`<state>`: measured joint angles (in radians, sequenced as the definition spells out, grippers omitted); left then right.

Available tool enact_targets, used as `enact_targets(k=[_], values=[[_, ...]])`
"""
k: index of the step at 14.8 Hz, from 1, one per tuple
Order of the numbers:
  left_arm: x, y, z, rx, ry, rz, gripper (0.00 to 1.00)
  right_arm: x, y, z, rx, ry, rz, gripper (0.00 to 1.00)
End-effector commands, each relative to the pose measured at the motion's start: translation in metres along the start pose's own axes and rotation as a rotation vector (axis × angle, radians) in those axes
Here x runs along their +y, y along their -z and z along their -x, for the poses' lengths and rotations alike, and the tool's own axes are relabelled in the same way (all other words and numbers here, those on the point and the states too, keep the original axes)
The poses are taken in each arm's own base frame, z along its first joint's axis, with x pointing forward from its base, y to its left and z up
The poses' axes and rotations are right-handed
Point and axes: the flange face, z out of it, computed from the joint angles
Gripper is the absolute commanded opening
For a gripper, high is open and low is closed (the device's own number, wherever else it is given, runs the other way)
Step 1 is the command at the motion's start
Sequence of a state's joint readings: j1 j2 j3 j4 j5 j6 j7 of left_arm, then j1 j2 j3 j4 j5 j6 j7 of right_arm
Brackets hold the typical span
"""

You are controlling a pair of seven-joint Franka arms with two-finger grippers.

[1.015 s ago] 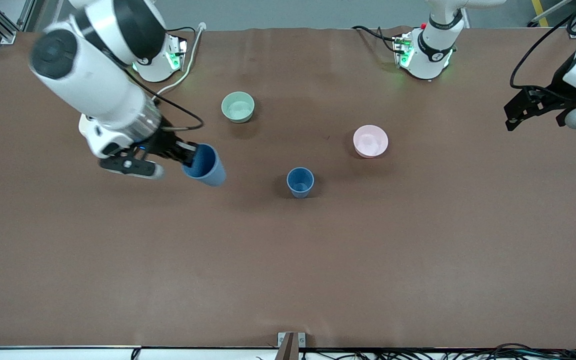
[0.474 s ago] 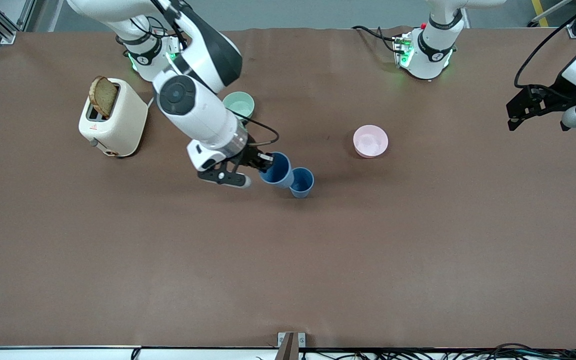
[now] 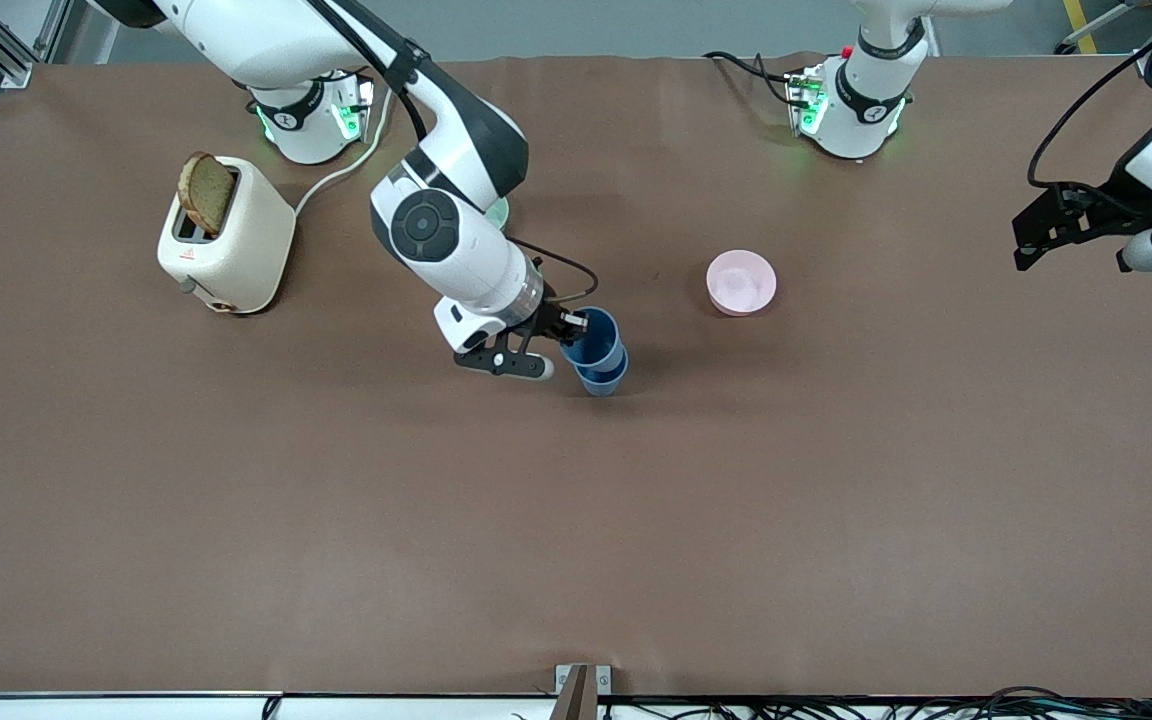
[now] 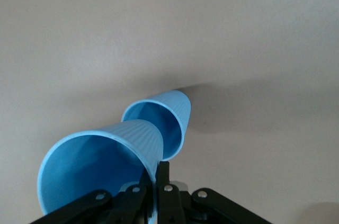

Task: Stack blue cups with both arms
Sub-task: 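Lower the cup into the center cup and open the right gripper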

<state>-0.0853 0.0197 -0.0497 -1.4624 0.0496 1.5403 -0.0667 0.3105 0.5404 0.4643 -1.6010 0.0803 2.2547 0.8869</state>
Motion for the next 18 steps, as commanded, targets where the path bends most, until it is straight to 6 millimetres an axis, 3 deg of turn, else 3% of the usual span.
enact_targets(k=[1,7,11,15,17,18], values=[[-0.003,0.007,-0.001,0.008,-0.007,0.049,1.0,0.0,-0.009,0.013,0.002,0.007,0.026,0.01],[0.001,0.002,-0.003,-0.003,0.001,0.097,1.0,0.004,-0.03,0.002,0.042,0.027,0.015,0.02],[-0.02,0.004,-0.001,-0.001,0.038,0.085,1.0,0.008,-0.041,-0.002,0.059,0.052,0.039,0.09],[-0.015,0.006,0.008,-0.048,0.025,0.08,1.0,0.012,-0.037,-0.009,0.076,0.059,0.049,0.39],[-0.005,0.004,0.008,-0.051,0.009,0.081,1.0,0.014,-0.021,-0.017,0.096,0.052,0.041,0.63],[0.001,0.003,0.007,-0.051,0.001,0.079,1.0,0.016,0.002,-0.024,0.122,0.042,0.029,0.74]])
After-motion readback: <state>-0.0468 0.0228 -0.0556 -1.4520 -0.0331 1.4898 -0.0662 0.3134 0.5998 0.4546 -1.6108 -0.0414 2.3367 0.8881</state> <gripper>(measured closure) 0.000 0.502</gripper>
